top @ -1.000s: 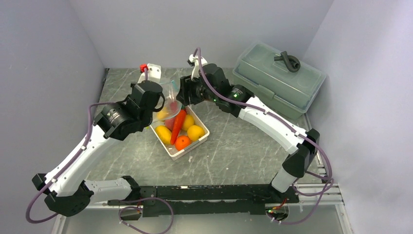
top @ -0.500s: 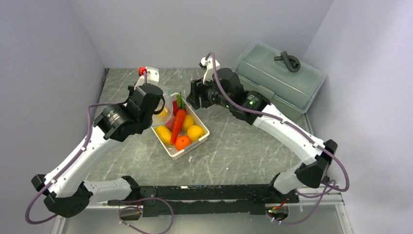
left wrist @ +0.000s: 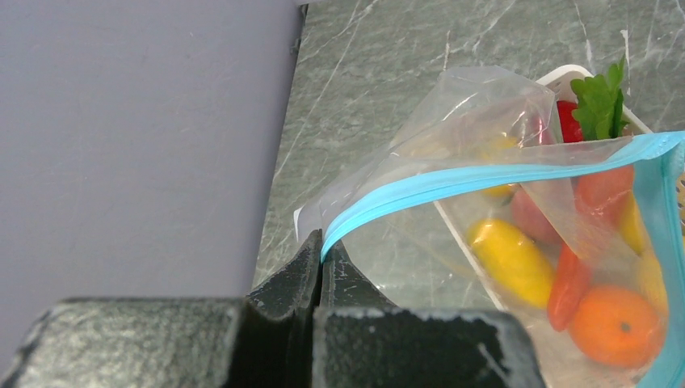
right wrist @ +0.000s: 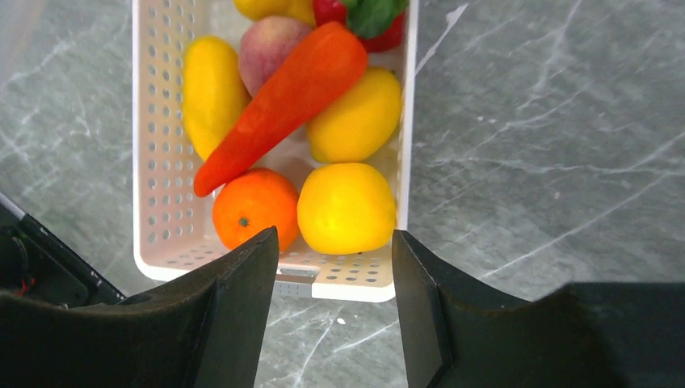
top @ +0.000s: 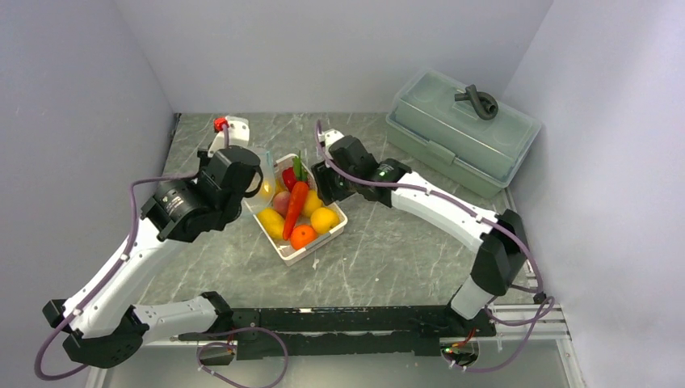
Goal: Place the food in the zip-top bag and seal the zipper
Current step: Move the bin to the center of the board.
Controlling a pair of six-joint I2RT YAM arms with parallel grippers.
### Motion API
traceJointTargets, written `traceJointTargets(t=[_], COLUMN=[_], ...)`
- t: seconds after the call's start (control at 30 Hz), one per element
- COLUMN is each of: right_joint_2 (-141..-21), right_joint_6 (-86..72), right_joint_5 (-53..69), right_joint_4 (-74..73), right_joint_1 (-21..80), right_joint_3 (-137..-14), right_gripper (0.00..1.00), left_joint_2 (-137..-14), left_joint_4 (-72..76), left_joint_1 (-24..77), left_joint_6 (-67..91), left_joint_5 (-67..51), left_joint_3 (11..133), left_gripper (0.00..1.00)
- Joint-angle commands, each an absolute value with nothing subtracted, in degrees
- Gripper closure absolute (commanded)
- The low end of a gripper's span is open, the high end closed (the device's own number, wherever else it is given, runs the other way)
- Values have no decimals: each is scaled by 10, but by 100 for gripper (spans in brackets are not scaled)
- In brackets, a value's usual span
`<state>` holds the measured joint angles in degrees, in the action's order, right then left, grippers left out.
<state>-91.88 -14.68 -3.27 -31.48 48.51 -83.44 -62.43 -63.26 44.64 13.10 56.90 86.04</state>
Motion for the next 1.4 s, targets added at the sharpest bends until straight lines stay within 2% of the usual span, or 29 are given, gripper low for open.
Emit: traceJointTargets(t=[0.0, 0.4, 0.83, 1.37], right_joint_2=[-940, -1011, -1094, -1198], right_joint_6=[-139, -198, -305, -308], right_joint_5=[24, 110, 136, 117], right_joint_4=[-293, -221, -157, -201], right_joint_1=[485, 542, 582, 614], right_joint_3=[-829, -839, -873, -988], right_gripper=[43, 44, 45, 48], left_joint_2=[-603, -579, -546, -511], left_joint_4=[-659, -666, -657, -660], left_joint_1=[445, 445, 445, 445], left_joint_6=[170, 207, 225, 232], left_joint_5=[594, 622, 665, 674], left_joint_3=[877, 870, 876, 876], left_gripper=[100, 100, 100, 100])
